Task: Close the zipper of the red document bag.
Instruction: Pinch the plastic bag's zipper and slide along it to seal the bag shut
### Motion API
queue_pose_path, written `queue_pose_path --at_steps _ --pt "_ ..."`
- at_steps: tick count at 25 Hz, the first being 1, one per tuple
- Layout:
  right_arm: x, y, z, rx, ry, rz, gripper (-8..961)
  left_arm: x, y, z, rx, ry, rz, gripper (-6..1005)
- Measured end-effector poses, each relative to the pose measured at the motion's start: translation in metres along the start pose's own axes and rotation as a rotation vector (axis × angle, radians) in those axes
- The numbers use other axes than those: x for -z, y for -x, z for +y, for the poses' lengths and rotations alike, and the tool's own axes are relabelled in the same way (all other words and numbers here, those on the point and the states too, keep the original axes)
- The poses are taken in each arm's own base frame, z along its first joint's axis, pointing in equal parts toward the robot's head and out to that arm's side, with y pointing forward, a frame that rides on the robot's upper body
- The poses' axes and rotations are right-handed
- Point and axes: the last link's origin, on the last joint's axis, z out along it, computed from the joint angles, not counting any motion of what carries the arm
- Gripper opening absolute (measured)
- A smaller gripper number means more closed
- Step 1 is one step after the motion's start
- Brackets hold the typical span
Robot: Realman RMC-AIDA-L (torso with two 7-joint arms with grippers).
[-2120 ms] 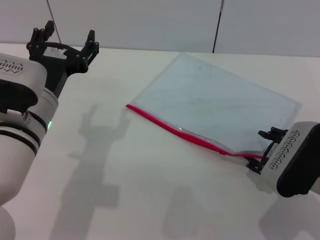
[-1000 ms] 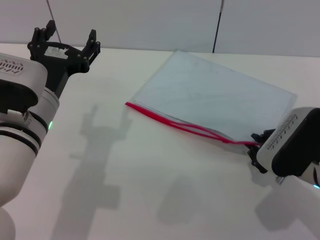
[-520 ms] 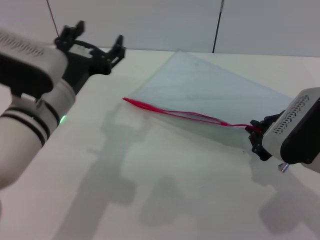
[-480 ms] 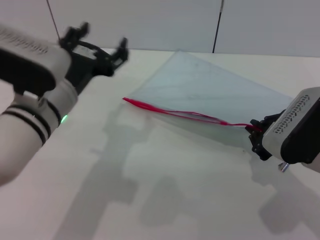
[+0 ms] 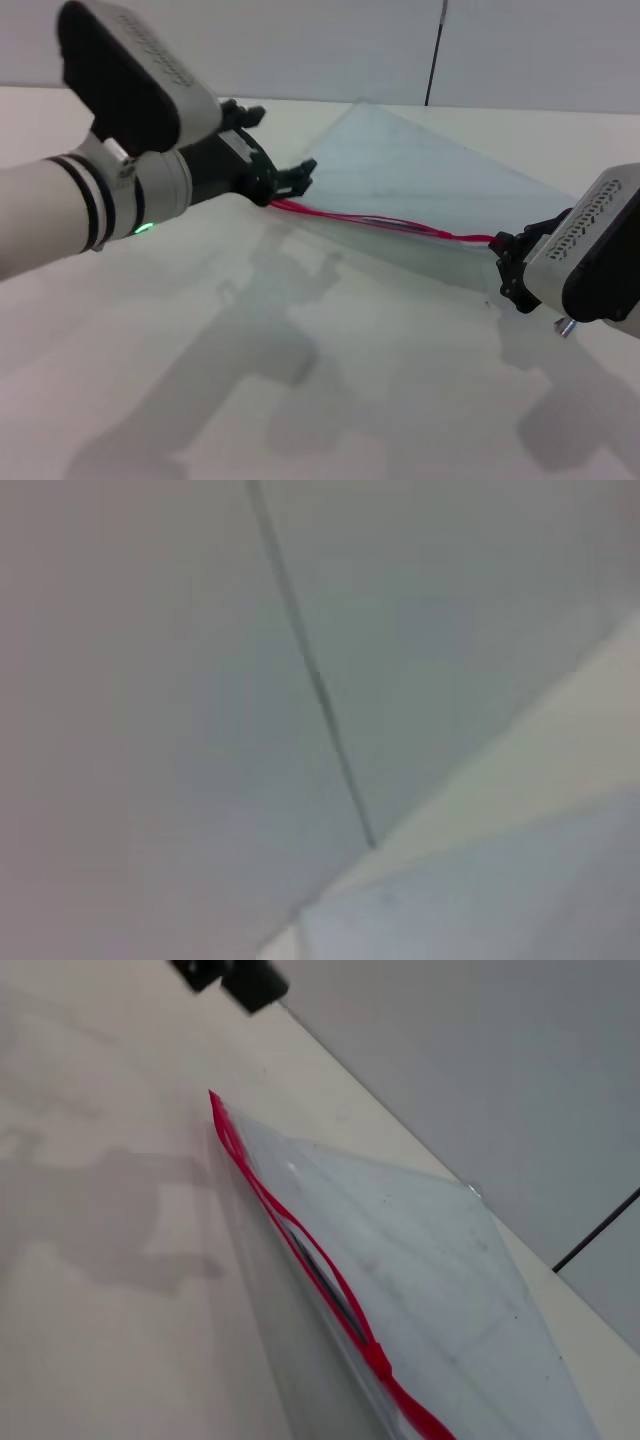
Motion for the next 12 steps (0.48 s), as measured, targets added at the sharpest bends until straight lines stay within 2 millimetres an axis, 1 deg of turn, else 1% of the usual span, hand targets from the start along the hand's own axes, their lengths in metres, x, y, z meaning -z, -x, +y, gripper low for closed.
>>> queue_pose_path --at_steps 4,12 --pt "-0.0002 -0.0001 0.0007 0.002 0.006 0.005 21 -0.0025 -0.0009 0.0021 -0.04 0.06 -0.052 861" --pt "-0.0005 0.0014 0.0018 0.008 0.011 0.004 21 -0.0045 -0.0052 0.0079 -0.101 0.113 -0.079 862"
